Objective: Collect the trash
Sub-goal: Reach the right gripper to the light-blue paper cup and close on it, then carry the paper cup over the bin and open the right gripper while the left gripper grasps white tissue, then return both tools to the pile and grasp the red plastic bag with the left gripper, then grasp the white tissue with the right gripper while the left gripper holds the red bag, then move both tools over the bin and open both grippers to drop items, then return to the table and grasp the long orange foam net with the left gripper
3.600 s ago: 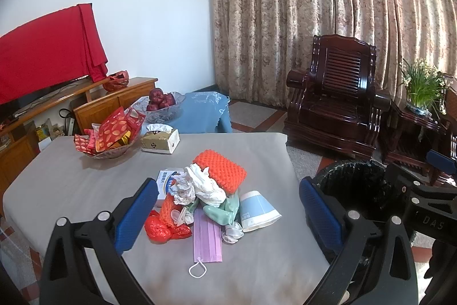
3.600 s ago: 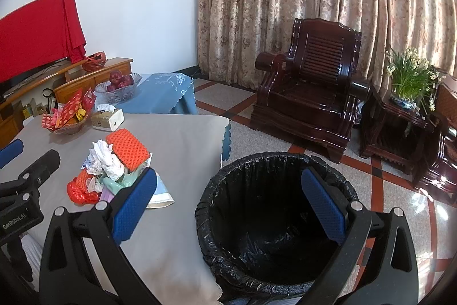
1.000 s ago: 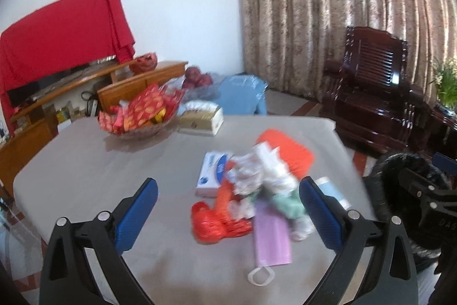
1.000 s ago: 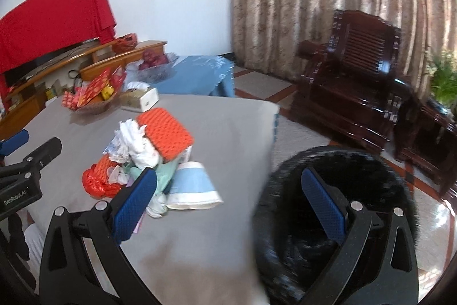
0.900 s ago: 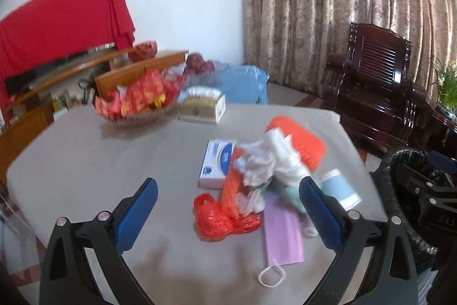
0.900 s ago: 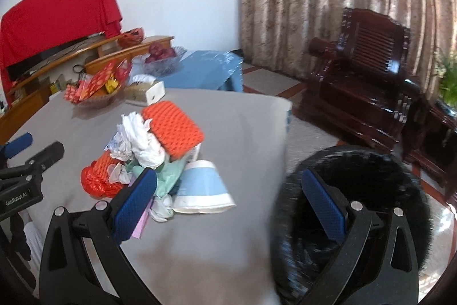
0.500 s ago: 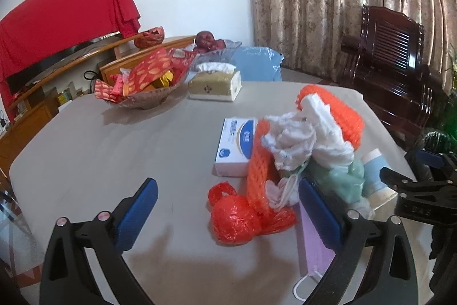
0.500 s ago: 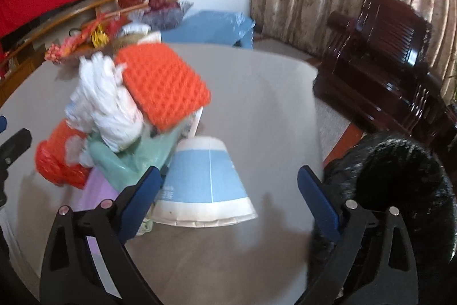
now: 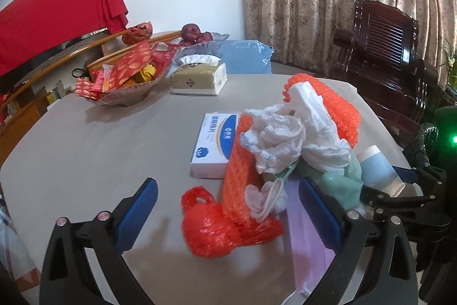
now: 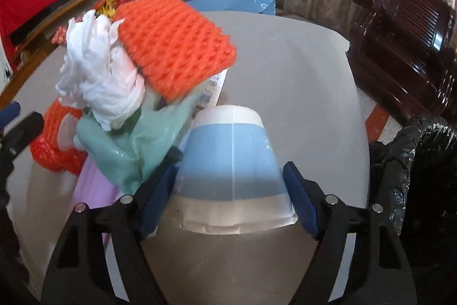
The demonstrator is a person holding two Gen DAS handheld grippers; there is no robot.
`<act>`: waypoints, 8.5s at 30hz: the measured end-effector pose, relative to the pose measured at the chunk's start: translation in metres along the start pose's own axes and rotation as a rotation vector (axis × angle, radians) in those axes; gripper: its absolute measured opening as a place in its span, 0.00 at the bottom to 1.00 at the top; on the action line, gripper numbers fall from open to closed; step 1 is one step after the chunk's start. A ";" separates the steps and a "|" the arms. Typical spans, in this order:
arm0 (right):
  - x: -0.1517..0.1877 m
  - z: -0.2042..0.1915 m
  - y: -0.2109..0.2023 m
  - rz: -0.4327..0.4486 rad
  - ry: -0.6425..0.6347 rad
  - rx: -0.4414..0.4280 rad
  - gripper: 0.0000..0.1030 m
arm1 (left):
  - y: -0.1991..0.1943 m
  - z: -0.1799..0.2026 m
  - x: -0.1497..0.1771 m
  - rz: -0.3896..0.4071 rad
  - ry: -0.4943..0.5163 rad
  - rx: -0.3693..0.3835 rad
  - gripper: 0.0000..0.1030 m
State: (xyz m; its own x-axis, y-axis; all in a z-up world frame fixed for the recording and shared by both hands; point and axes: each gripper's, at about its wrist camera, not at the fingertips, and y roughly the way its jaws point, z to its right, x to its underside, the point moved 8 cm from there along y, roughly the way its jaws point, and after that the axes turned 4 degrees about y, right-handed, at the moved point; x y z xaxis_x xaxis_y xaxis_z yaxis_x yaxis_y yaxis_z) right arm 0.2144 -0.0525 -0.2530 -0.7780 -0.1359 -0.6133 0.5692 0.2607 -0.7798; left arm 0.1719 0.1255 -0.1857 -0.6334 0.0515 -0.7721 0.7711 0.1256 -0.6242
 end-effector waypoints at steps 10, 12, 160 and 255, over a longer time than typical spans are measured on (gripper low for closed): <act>-0.012 0.002 -0.026 0.037 0.025 -0.058 0.41 | 0.023 0.024 -0.018 0.008 0.036 0.090 0.58; -0.014 0.004 -0.030 0.045 0.029 -0.057 0.41 | 0.031 0.027 -0.019 0.003 0.051 0.093 0.51; -0.038 -0.096 -0.034 0.236 -0.150 -0.062 0.18 | -0.023 -0.065 -0.001 0.077 -0.147 0.018 0.32; -0.022 0.032 -0.136 0.388 0.073 0.105 0.95 | -0.039 -0.002 -0.031 0.154 -0.060 0.031 0.79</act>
State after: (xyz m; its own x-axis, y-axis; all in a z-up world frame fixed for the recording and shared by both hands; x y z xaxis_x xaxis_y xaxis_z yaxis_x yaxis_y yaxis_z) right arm 0.1624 -0.1152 -0.1373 -0.5146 0.0230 -0.8571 0.8455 0.1798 -0.5028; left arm 0.1618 0.1207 -0.1370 -0.5031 0.0080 -0.8642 0.8610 0.0902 -0.5005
